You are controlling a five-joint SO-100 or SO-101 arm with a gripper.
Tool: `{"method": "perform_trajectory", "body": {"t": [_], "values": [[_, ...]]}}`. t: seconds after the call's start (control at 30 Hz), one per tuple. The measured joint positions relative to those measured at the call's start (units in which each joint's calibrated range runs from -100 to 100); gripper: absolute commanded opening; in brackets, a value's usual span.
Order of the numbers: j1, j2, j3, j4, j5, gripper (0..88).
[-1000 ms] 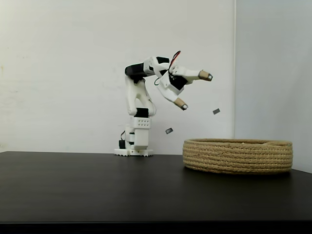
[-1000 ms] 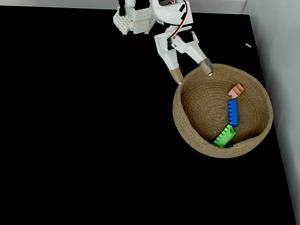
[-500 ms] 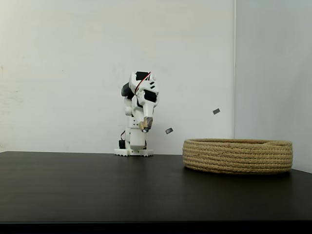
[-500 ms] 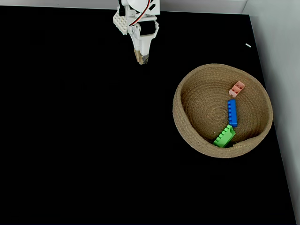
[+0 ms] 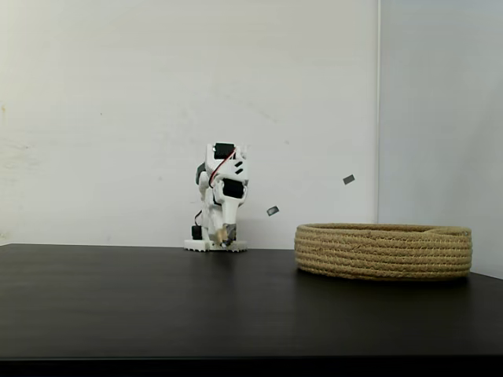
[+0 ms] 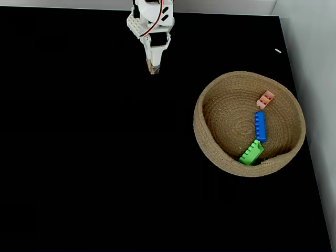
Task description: Place the lego blocks in the tray
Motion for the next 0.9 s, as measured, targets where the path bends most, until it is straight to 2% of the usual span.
{"method": "perform_trajectory", "body": {"t": [0.1, 0.2, 0.3, 0.4, 0.57, 0.73, 0.9], "values": [[-0.1, -0.1, 0.0, 0.1, -0.3, 0.2], [-0.1, -0.1, 0.0, 0.1, -0.3, 5.5], [-0.1, -0.1, 0.0, 0.1, -0.3, 6.3], [-0.1, -0.1, 0.0, 0.1, -0.2, 2.5], [-0.1, -0.1, 1.8, -3.2, 4.2, 0.2], [-1.1, -0.1, 3.1, -4.9, 14.4, 0.3], [-0.1, -0.1, 3.2, -4.9, 11.6, 0.0]]}}
